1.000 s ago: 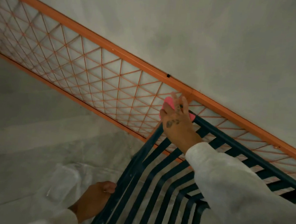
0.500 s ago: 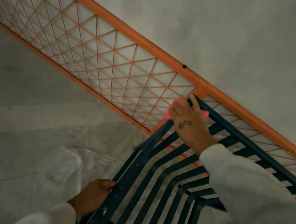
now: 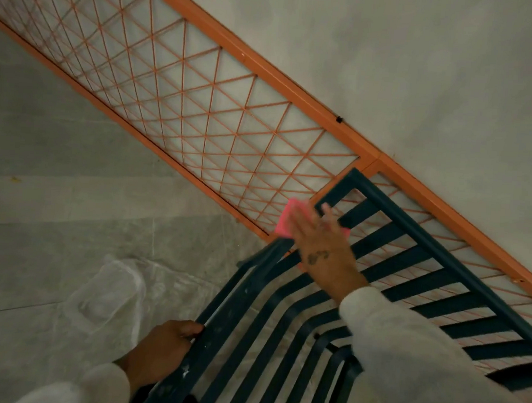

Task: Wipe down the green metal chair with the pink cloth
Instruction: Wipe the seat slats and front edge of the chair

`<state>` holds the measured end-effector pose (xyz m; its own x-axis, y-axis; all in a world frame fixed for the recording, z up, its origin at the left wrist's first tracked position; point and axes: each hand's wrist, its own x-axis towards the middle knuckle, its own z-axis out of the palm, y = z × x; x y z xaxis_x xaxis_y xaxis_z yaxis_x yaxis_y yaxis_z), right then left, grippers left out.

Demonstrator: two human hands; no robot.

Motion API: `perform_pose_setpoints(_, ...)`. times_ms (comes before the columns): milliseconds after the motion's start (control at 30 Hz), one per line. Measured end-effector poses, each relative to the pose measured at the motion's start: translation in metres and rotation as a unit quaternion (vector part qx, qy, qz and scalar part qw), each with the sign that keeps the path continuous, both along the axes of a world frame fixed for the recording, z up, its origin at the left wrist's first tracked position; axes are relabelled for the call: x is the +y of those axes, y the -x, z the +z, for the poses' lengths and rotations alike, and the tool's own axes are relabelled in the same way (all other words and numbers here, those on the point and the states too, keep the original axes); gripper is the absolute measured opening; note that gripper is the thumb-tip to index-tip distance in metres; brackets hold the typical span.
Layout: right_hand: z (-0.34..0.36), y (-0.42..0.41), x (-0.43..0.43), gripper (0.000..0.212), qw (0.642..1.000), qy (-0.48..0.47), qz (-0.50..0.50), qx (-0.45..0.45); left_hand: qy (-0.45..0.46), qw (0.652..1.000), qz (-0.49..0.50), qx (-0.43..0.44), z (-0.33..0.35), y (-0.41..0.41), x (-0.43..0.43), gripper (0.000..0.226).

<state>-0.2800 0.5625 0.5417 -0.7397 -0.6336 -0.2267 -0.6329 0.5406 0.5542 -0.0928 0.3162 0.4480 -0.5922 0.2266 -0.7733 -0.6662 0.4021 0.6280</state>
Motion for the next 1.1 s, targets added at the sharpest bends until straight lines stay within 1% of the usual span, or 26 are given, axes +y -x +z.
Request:
perform_pose_setpoints(67,0.021,0.021,0.016,0.077,0.996,0.041,-0.023,0.070,-0.012,1.000,0.007,-0.003,-0.001,0.000,0.001,0.043)
perform_pose_setpoints(133,0.025,0.026,0.019,0.081,0.991,0.089,-0.044,0.087,-0.012,1.000,0.007,0.001,-0.004,-0.002,0.001,0.044)
perform_pose_setpoints(200,0.011,0.015,0.013,0.079,0.986,0.129,-0.071,0.072,-0.007,1.000,0.016,0.009,-0.004,-0.004,0.003,0.046)
perform_pose_setpoints(300,-0.028,-0.021,-0.001,0.077,0.983,0.153,-0.100,0.019,0.004,0.999,0.024,0.020,-0.002,-0.006,0.007,0.044)
perform_pose_setpoints(400,-0.074,-0.071,-0.020,0.078,0.979,0.178,-0.096,-0.034,0.008,0.999,0.035,0.024,-0.010,-0.010,0.006,0.048)
perform_pose_setpoints(467,-0.092,-0.098,-0.029,0.075,0.975,0.199,-0.079,-0.061,0.007,0.999,0.039,0.018,-0.015,-0.011,0.003,0.050)
perform_pose_setpoints(533,-0.097,-0.112,-0.027,0.076,0.976,0.188,-0.035,-0.105,0.001,0.999,0.038,0.012,-0.018,-0.012,0.001,0.050)
perform_pose_setpoints(600,-0.085,-0.104,-0.017,0.073,0.976,0.164,0.030,-0.142,0.001,0.999,0.036,0.018,-0.020,-0.013,-0.001,0.050)
perform_pose_setpoints(667,-0.069,-0.077,-0.004,0.071,0.985,0.115,0.078,-0.106,-0.002,0.999,0.043,0.018,-0.019,-0.012,0.000,0.050)
perform_pose_setpoints(733,-0.053,-0.041,0.001,0.073,0.993,0.087,0.054,-0.062,-0.003,0.999,0.048,0.019,-0.016,-0.011,0.002,0.049)
perform_pose_setpoints(767,-0.045,-0.024,-0.002,0.074,0.995,0.084,0.024,-0.055,-0.004,0.998,0.051,0.022,-0.014,-0.010,0.002,0.050)
perform_pose_setpoints(800,-0.039,-0.013,-0.008,0.070,0.995,0.070,-0.005,-0.065,-0.005,0.998,0.058,0.026,-0.011,-0.010,0.004,0.050)
perform_pose_setpoints(867,-0.032,-0.003,-0.026,0.051,0.993,0.035,-0.054,-0.099,-0.008,0.997,0.069,0.032,-0.005,-0.010,0.006,0.049)
perform_pose_setpoints(900,-0.031,-0.003,-0.036,0.046,0.990,0.017,-0.071,-0.118,-0.006,0.997,0.073,0.035,-0.005,-0.010,0.007,0.048)
perform_pose_setpoints(967,-0.036,-0.018,-0.058,0.043,0.982,-0.009,-0.079,-0.170,0.000,0.996,0.085,0.035,-0.005,-0.013,0.006,0.044)
perform_pose_setpoints(1033,-0.050,-0.049,-0.071,0.042,0.966,0.010,-0.061,-0.249,-0.002,0.994,0.105,0.031,-0.007,-0.015,0.007,0.033)
perform_pose_setpoints(1100,-0.062,-0.086,-0.079,0.046,0.945,0.048,-0.035,-0.322,-0.001,0.992,0.122,0.019,-0.006,-0.022,0.005,0.022)
